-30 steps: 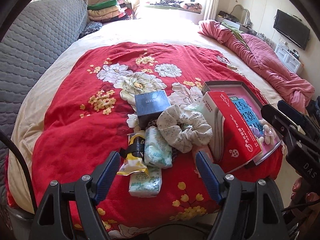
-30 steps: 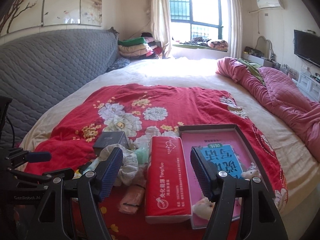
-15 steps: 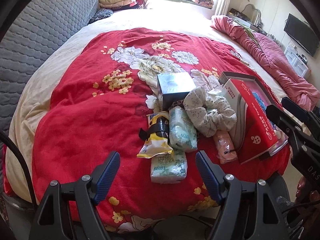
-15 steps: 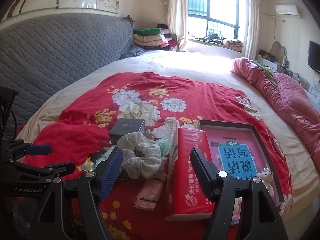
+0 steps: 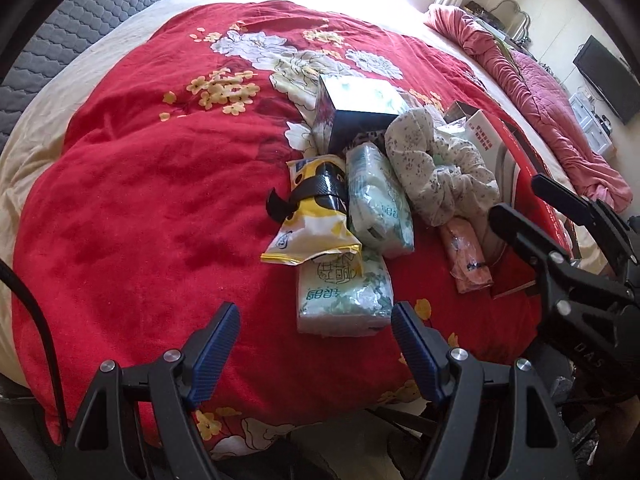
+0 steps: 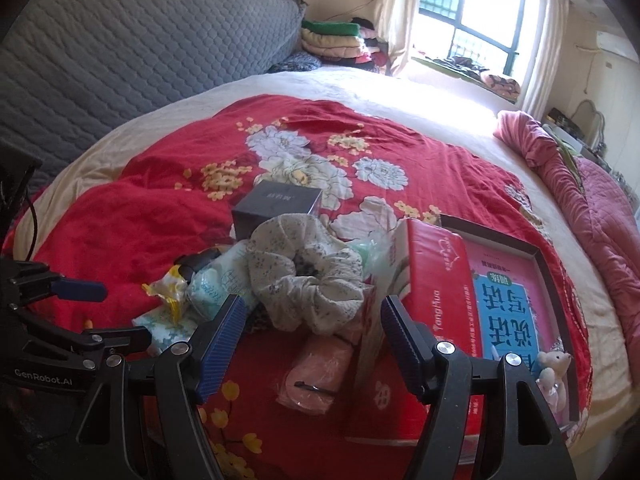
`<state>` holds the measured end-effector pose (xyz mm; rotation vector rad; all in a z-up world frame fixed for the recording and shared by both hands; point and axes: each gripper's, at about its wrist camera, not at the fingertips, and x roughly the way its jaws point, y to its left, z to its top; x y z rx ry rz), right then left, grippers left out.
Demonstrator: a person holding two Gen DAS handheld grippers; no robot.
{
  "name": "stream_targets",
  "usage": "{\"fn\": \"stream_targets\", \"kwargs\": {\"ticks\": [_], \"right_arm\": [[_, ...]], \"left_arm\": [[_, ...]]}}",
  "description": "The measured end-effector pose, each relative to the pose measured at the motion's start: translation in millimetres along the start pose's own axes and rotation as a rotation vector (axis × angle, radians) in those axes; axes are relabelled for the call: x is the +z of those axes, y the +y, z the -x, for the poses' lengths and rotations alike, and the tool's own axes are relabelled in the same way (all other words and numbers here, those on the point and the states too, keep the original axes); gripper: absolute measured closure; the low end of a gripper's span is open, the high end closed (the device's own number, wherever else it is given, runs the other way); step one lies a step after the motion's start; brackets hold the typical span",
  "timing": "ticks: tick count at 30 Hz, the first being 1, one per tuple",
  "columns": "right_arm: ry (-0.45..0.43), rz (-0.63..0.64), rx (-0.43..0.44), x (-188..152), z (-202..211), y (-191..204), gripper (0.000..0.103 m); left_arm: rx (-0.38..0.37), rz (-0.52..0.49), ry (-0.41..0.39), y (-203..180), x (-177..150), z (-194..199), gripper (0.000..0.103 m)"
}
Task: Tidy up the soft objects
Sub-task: 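Grasp the green-white tissue pack with the left tool while the right tool grasps the floral scrunchie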
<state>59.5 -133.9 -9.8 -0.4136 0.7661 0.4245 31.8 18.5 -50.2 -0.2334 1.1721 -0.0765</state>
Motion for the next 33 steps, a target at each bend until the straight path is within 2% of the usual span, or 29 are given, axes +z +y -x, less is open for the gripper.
{"fn": "stream_targets", "kwargs": {"ticks": [5, 12, 13, 14, 16, 22, 24, 26, 27, 33], "right_arm": [[0.026, 0.194, -0.026, 0.7, -27.9, 25.4, 0.031], [0.066, 0.304, -0.09, 1.5, -60.9, 25.0, 0.031], [0.072, 0.308, -0.097, 2.0, -64.4, 23.2, 0.035], [0.078, 0.303, -0.098, 2.7, -67.8, 21.1, 0.039], [0.089, 0.265, -0.07, 4.4, -72.9, 13.9, 0.06], [0.051, 0.081, 0.032, 8.0, -68.9, -10.9, 0.082], [0.02, 0.032, 0.081, 8.3, -60.7, -16.5, 0.083], [-0.004, 0.006, 0.093, 9.2, -52.5, -18.5, 0.083], [-0.02, -0.006, 0.099, 9.6, -48.3, -20.0, 0.084], [-0.095, -0.09, 0.145, 11.4, -22.0, -28.6, 0.084]], "left_arm": [[-0.021, -0.001, 0.021, -1.5, 2.2, -11.0, 0.026], [-0.044, 0.001, 0.037, -1.1, 3.1, -17.5, 0.026], [-0.045, -0.002, 0.039, -2.5, 3.3, -18.1, 0.026], [-0.049, -0.004, 0.042, -3.2, 3.8, -19.0, 0.026], [-0.055, -0.006, 0.047, -6.4, 5.4, -21.9, 0.026], [-0.013, -0.001, 0.068, -14.1, 12.6, -40.4, 0.026], [-0.008, 0.014, 0.07, -13.8, 13.4, -45.4, 0.027], [-0.033, 0.027, 0.055, -11.7, 14.5, -44.6, 0.038], [-0.052, 0.035, 0.045, -9.0, 14.5, -42.8, 0.049], [-0.118, 0.072, 0.038, 2.2, 13.3, -35.1, 0.056]]}}
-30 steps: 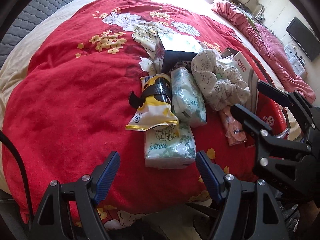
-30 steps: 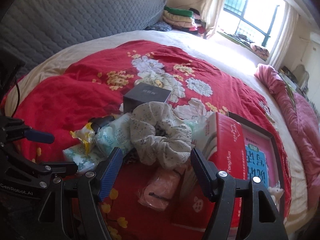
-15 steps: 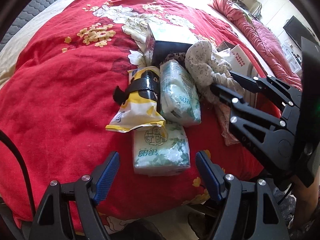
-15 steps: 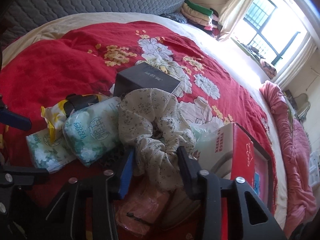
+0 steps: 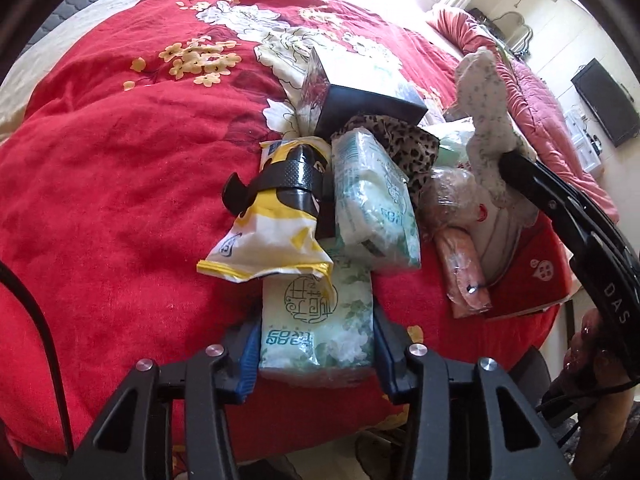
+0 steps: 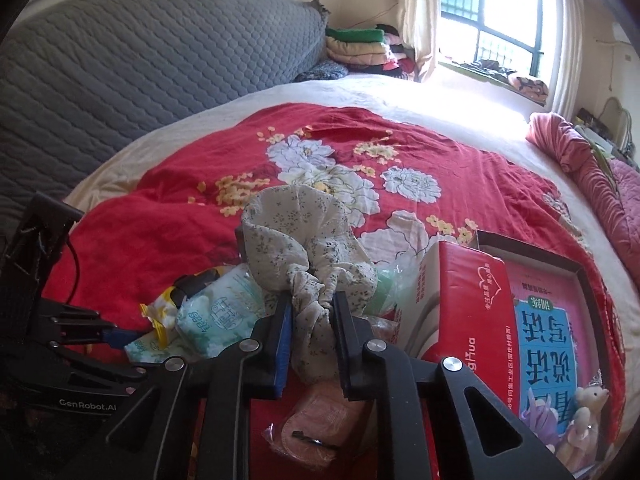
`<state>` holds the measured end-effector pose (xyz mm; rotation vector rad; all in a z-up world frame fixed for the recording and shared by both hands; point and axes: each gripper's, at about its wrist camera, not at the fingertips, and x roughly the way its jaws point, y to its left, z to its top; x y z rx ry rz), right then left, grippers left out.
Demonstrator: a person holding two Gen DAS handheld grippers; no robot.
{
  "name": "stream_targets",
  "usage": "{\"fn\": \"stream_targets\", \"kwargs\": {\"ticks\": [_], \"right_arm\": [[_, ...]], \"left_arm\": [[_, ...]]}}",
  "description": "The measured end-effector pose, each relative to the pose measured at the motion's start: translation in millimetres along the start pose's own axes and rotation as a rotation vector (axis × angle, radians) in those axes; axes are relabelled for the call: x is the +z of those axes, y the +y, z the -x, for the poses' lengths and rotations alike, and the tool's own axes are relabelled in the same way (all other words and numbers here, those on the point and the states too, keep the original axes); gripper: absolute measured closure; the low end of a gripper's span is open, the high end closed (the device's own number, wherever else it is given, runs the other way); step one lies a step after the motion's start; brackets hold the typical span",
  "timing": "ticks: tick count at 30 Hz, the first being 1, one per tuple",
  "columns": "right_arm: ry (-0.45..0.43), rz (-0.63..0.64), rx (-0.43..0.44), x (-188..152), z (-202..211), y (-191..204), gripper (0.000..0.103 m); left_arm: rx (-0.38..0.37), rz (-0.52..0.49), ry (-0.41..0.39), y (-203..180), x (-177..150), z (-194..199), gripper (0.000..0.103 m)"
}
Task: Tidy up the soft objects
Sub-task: 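Grasp the green-white tissue pack with the left tool while the right tool grasps the floral scrunchie, then carry the tissue pack in the left tool while the right tool carries the scrunchie to the pink tray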
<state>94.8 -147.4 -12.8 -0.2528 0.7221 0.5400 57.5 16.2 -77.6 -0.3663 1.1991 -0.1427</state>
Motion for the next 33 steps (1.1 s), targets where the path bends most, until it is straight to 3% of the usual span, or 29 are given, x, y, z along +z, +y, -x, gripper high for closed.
{"fn": "stream_targets", "kwargs": {"ticks": [8, 19, 26, 33], "right_arm": [[-0.065, -0.038, 0.029, 3.0, 28.5, -0.9, 0.084], [-0.142, -0.098, 0.038, 4.4, 59.0, -17.7, 0.084], [-0.199, -0.134, 0.014, 1.9, 84.1, -30.4, 0.084], [-0.246, -0.173, -0.04, -4.3, 109.5, -52.6, 0.084]], "left_arm": [[-0.024, -0.037, 0.001, -17.6, -11.5, 21.1, 0.056], [-0.003, -0.103, -0.085, -50.2, -7.1, 58.4, 0.056], [0.001, -0.147, -0.163, -77.9, 3.1, 77.6, 0.056], [-0.012, -0.229, -0.192, -125.0, 11.3, 84.8, 0.056]]}}
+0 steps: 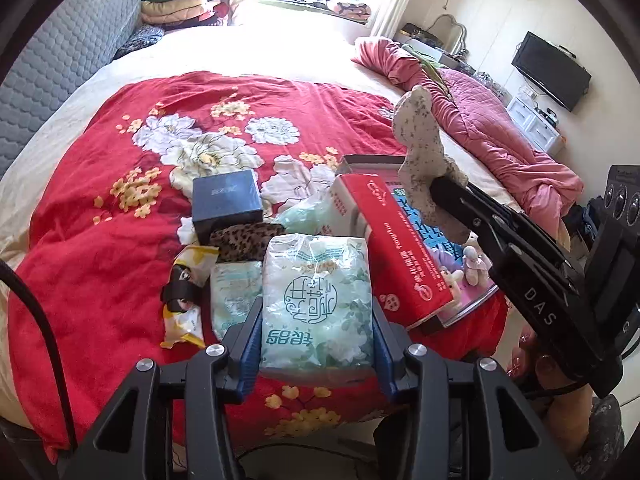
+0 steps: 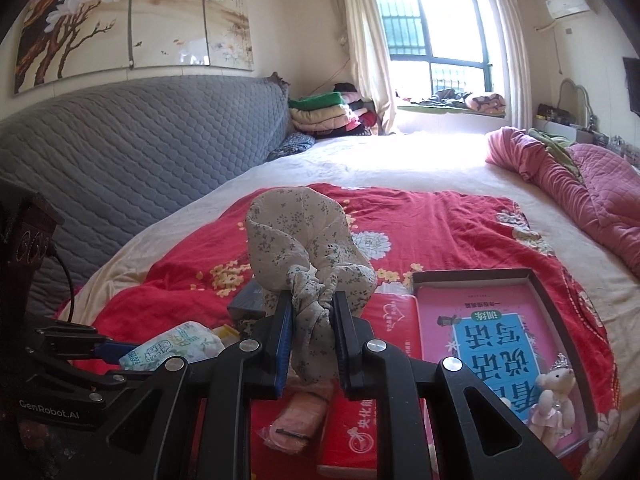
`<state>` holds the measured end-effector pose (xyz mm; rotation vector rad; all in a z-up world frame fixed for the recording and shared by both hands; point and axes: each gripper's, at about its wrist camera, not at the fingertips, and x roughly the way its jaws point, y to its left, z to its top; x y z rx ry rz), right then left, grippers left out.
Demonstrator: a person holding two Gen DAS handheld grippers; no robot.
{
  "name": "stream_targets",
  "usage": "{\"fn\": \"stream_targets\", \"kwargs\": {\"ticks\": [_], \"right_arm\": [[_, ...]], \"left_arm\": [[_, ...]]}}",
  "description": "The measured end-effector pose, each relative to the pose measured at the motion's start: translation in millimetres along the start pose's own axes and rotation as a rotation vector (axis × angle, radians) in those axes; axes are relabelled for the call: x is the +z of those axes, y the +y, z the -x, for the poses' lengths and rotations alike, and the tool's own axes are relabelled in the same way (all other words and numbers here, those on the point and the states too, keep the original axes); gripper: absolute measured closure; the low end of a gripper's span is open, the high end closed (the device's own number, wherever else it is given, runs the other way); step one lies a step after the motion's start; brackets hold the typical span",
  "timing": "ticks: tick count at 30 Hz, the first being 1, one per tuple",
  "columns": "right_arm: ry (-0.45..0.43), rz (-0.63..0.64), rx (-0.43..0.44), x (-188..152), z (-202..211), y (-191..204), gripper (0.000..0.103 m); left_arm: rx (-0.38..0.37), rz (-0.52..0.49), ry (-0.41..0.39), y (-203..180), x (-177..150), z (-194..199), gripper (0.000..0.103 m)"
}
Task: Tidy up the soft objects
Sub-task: 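Carry the tissue pack in the left tool while the right tool carries the scrunchie to the pink tray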
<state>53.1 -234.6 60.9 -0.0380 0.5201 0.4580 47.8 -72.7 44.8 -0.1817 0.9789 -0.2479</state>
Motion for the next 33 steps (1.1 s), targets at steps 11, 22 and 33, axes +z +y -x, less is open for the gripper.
{"fn": "stream_targets", "kwargs": {"ticks": [11, 22, 33], "right_arm": [[-0.078, -0.1, -0.138, 0.0, 40.6, -61.2, 0.084], [-0.106, -0.173, -0.273, -10.8, 71.4, -114.0, 0.084], [-0.065, -0.248, -0.349, -30.6, 73.6, -150.2, 0.084]], "left_arm": [[-0.039, -0.148, -0.043, -84.9, 31.6, -8.9, 0.056], [-0.041, -0.226, -0.061, -141.6, 54.5, -38.5, 0.056], [-0.017, -0.245, 0.001, -161.6, 61.2, -97.4, 0.056]]}}
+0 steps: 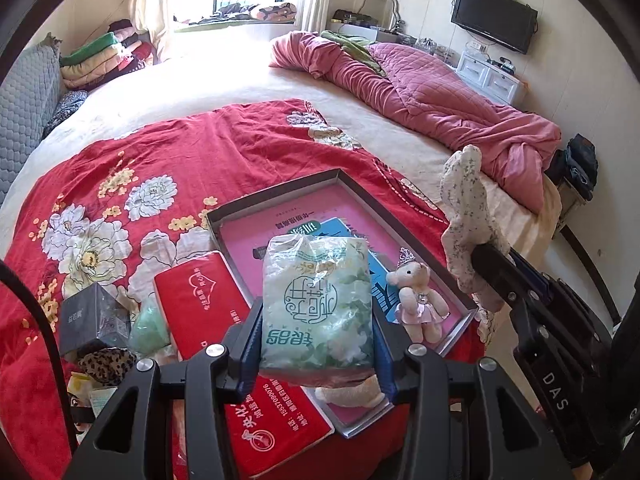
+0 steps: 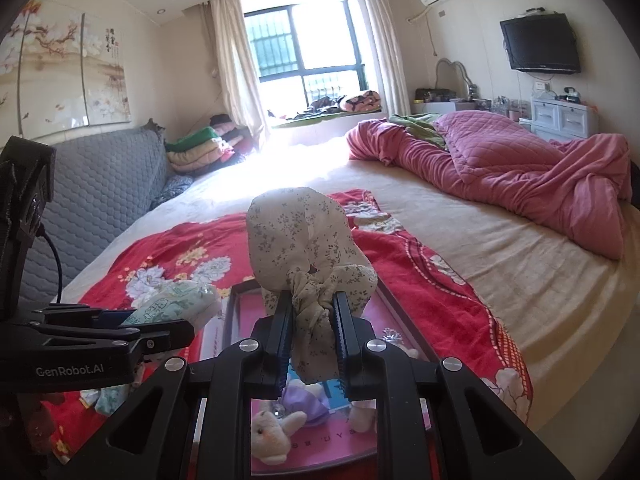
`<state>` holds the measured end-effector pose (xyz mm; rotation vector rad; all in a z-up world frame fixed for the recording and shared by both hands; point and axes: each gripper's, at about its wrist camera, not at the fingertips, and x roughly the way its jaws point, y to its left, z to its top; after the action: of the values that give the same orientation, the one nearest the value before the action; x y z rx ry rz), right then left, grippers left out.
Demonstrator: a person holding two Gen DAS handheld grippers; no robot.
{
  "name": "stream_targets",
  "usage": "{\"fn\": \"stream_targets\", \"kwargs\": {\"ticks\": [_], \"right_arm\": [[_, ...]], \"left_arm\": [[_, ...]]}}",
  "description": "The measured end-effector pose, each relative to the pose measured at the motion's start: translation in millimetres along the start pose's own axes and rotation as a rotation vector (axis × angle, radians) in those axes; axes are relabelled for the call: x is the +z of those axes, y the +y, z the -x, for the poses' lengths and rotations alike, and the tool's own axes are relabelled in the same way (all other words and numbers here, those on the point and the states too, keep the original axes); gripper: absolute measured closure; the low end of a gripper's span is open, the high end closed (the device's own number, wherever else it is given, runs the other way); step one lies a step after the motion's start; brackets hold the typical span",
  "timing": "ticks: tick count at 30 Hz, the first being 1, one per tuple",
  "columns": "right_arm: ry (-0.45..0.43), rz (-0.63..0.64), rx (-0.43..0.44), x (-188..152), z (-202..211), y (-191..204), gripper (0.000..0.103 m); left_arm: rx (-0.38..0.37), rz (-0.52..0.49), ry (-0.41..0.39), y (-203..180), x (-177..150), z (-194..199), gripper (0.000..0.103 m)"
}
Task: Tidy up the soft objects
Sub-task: 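Carry the tissue pack in the left tool while the right tool carries the scrunchie to the pink tray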
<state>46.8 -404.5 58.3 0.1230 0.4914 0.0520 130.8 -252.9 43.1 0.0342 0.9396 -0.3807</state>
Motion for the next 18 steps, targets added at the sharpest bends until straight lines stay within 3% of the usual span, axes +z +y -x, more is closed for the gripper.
{"fn": "stream_targets", "kwargs": {"ticks": [9, 18], "right_arm": [[0.097, -0.044, -0.053, -16.1, -20.7, -23.4, 0.084], [0.252, -0.059, -0.033, -41.0, -51.6, -34.8, 0.084]], "left_arm": [[0.0, -0.022, 0.059, -12.0, -3.6, -40.4, 0.056], [0.019, -0.032, 0.121, -14.7, -10.7, -69.9, 0.056]]}}
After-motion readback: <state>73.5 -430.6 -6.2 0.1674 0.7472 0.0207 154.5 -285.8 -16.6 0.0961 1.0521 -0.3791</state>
